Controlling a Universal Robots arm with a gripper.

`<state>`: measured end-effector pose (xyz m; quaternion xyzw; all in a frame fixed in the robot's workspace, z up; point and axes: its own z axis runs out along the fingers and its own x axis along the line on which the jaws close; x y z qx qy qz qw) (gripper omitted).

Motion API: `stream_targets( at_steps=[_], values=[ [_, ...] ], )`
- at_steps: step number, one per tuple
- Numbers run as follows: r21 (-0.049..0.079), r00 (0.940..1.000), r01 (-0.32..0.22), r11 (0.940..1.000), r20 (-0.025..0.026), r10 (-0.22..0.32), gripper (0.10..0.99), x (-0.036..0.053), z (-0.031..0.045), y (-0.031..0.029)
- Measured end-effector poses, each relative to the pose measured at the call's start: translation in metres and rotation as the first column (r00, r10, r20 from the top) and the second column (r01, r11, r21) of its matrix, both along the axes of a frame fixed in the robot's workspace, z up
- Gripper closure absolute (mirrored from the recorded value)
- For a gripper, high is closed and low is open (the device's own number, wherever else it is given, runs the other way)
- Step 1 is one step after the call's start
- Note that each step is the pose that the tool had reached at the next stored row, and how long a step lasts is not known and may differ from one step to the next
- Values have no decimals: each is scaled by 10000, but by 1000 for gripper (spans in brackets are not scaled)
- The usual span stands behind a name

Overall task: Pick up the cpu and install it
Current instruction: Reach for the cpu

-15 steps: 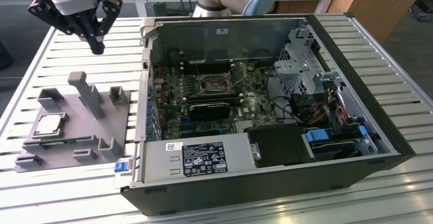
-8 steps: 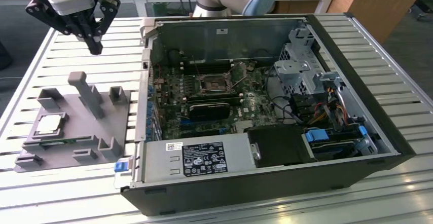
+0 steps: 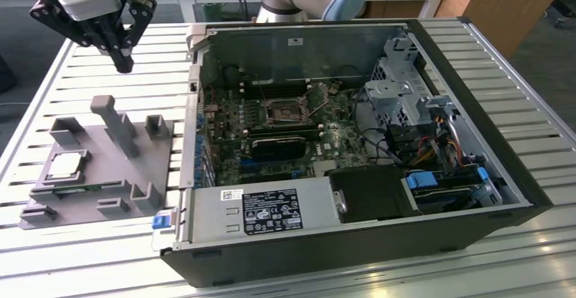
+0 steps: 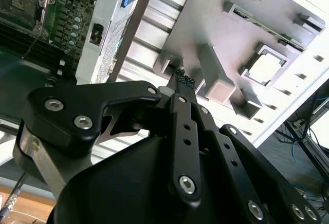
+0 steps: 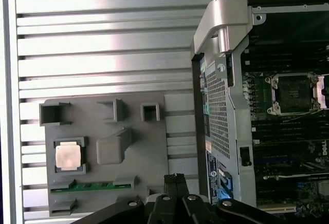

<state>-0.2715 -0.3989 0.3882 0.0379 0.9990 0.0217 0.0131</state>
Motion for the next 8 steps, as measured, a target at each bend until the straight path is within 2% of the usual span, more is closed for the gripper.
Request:
stream_targets(
  at_steps=[8],
  values=[
    [-1,10000,0,10000,-1,0,980,-38,-2,0]
  ],
)
